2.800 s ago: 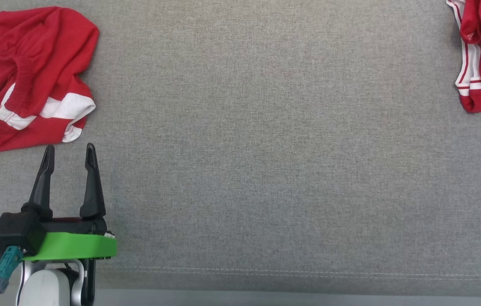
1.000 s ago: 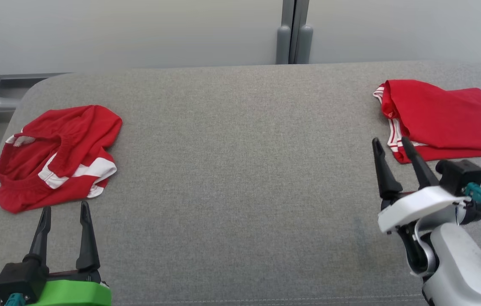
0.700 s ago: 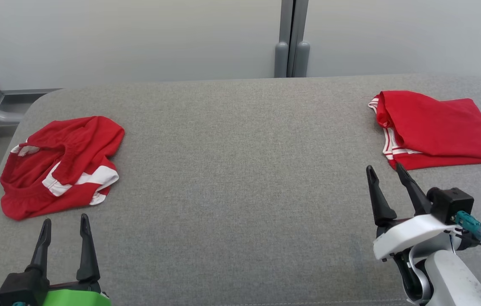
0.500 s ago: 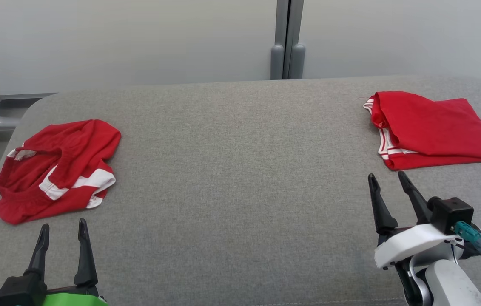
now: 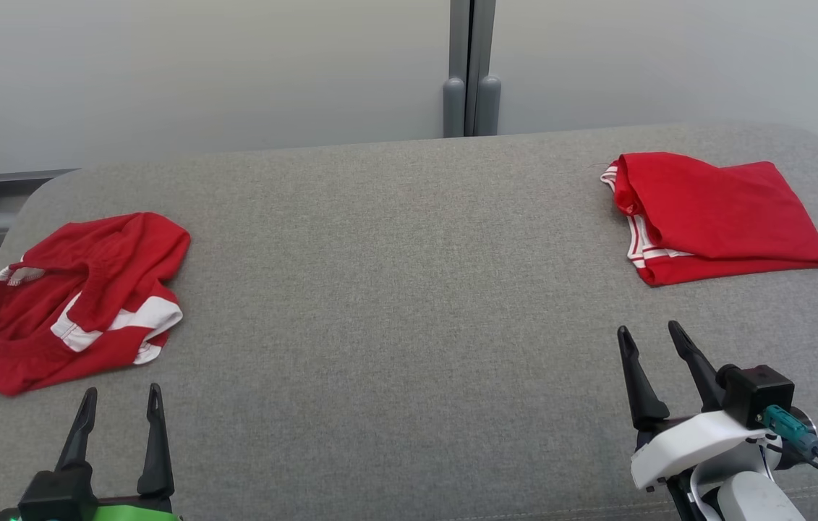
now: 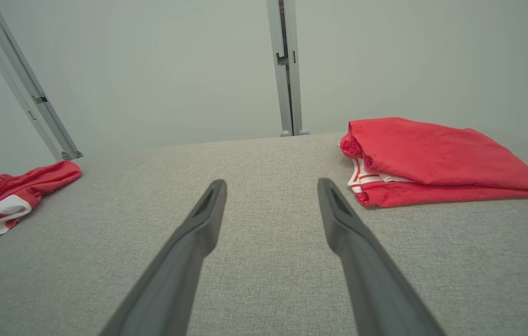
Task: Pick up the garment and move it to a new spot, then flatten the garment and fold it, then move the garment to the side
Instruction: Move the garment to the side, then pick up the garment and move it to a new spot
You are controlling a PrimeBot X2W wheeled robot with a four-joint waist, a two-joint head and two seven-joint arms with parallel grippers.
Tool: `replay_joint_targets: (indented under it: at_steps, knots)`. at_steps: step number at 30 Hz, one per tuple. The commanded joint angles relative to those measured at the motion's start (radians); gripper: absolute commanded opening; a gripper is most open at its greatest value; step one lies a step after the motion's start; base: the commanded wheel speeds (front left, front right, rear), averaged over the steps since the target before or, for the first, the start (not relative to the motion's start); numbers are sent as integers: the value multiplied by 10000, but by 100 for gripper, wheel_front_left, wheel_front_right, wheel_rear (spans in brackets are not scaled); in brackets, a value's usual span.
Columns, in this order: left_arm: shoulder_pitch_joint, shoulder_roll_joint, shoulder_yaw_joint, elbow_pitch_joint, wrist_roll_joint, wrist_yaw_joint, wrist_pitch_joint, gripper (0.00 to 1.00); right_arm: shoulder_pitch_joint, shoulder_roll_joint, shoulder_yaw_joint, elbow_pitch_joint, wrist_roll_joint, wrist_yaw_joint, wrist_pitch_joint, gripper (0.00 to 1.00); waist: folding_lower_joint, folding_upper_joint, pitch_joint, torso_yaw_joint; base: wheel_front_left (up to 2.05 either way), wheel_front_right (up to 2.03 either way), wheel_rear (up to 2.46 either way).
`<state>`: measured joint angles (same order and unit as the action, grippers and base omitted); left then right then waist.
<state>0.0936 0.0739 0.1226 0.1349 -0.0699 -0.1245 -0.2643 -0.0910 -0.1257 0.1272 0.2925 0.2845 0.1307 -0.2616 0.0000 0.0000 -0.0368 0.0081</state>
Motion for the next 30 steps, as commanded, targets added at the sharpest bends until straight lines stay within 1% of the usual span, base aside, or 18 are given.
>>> replay_joint_targets:
  at_steps: [1,18,24,30]
  knots:
    - [132,106,-26,47,148,68,2,100,9,-62,16,60,-97,-2,-41,100,0,0,-5,-2,0,0,0]
    - [135,129,-13,108,84,63,2,100,-56,-119,57,230,-95,-2,-42,100,0,0,-21,141,0,0,0]
    - [74,158,-3,119,141,115,3,100,40,-108,69,252,-57,-2,-40,100,0,0,-32,484,0,0,0]
    - [113,190,18,73,200,202,3,100,191,-89,95,313,-50,-2,-40,100,0,0,-58,1233,0,0,0]
